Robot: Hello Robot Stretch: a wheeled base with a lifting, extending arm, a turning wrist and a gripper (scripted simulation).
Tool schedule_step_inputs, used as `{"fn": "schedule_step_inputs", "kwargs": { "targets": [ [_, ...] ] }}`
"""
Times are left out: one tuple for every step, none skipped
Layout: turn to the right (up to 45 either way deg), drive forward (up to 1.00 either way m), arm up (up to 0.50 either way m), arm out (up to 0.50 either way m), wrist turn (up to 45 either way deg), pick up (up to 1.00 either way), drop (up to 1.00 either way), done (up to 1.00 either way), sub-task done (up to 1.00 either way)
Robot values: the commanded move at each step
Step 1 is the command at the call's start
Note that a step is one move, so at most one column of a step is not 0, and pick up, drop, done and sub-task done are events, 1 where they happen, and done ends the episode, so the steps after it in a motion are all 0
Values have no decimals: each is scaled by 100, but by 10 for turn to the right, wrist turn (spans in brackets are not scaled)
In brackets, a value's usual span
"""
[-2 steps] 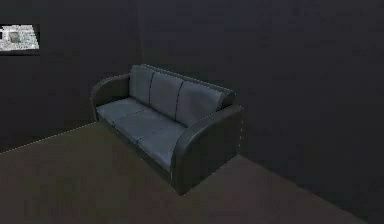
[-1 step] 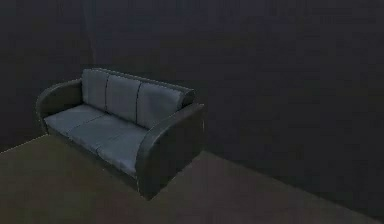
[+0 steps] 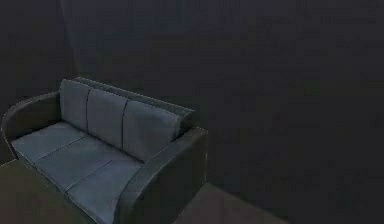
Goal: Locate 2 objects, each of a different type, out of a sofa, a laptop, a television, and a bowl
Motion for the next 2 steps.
{"fn": "schedule_step_inputs", "kwargs": {
  "targets": [
    [-270, 0, 0, 0, 0, 0, 0, 0, 0],
    [0, 0, 0, 0, 0, 0, 0, 0, 100]
  ]
}}
